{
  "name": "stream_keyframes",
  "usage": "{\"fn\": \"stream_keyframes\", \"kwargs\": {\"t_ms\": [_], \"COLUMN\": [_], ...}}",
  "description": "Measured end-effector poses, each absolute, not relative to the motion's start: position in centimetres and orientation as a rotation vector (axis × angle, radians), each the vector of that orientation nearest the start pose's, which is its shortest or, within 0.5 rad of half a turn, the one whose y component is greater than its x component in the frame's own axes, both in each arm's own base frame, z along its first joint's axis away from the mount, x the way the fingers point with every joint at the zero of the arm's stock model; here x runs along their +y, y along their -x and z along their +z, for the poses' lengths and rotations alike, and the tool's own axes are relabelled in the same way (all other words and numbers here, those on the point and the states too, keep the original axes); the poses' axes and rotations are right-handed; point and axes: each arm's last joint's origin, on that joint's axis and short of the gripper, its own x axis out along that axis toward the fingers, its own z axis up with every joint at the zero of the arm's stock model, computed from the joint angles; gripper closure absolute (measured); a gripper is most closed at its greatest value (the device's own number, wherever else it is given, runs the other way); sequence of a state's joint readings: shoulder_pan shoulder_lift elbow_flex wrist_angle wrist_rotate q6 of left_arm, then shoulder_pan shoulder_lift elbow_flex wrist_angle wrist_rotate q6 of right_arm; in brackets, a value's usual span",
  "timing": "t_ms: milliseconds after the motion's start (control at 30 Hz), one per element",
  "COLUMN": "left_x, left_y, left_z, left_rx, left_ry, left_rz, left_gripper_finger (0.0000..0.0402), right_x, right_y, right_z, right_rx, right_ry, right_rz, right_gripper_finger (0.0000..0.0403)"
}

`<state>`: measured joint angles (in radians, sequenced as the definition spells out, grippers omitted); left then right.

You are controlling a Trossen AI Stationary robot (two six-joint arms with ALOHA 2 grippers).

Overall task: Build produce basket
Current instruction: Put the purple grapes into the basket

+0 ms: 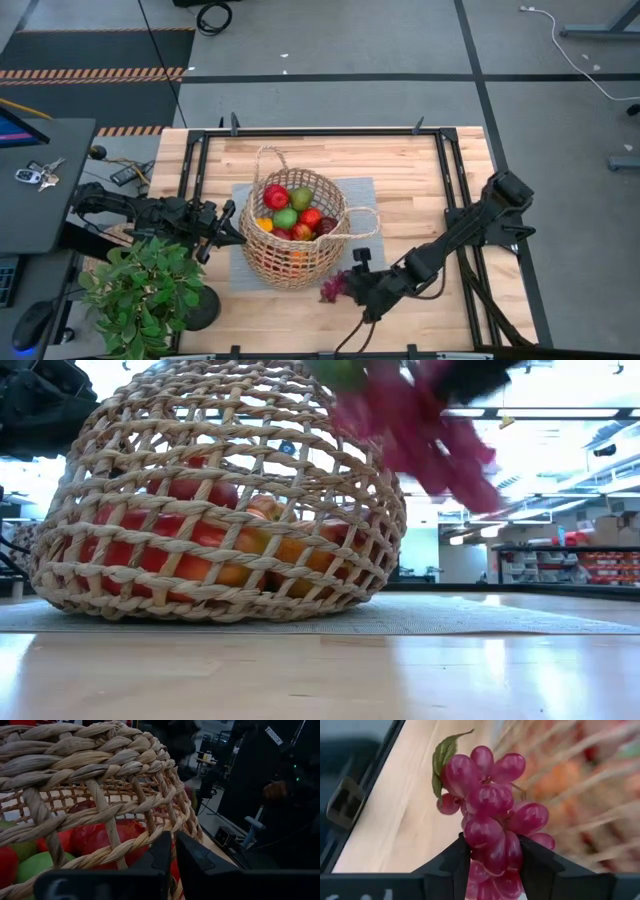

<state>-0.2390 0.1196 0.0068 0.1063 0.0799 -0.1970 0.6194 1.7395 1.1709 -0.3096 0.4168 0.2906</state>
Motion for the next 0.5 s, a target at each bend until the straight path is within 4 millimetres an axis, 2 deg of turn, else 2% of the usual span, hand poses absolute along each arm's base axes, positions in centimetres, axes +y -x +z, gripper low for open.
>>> {"fn": "stream_keyframes", "kwargs": {"t_ms": [333, 500], "left_x": [-2.7, -2.7], "left_y": [-10.1, -10.1], "left_z": [16.7, 16.6], "left_rx": [0.037, 0.038], "left_ry": [0.195, 0.195], "left_rz": [-0.317, -0.317], "left_gripper_finger": [0.0374, 0.0369], "right_x": [20.7, 20.4], "right_y": [-28.6, -27.6], "right_z": [28.2, 32.7], "right_rx": [0.356, 0.128], "right_ry": [0.041, -0.030], "right_rz": [-0.085, -0.063], "right_gripper_finger": [0.0260, 0.0261]}}
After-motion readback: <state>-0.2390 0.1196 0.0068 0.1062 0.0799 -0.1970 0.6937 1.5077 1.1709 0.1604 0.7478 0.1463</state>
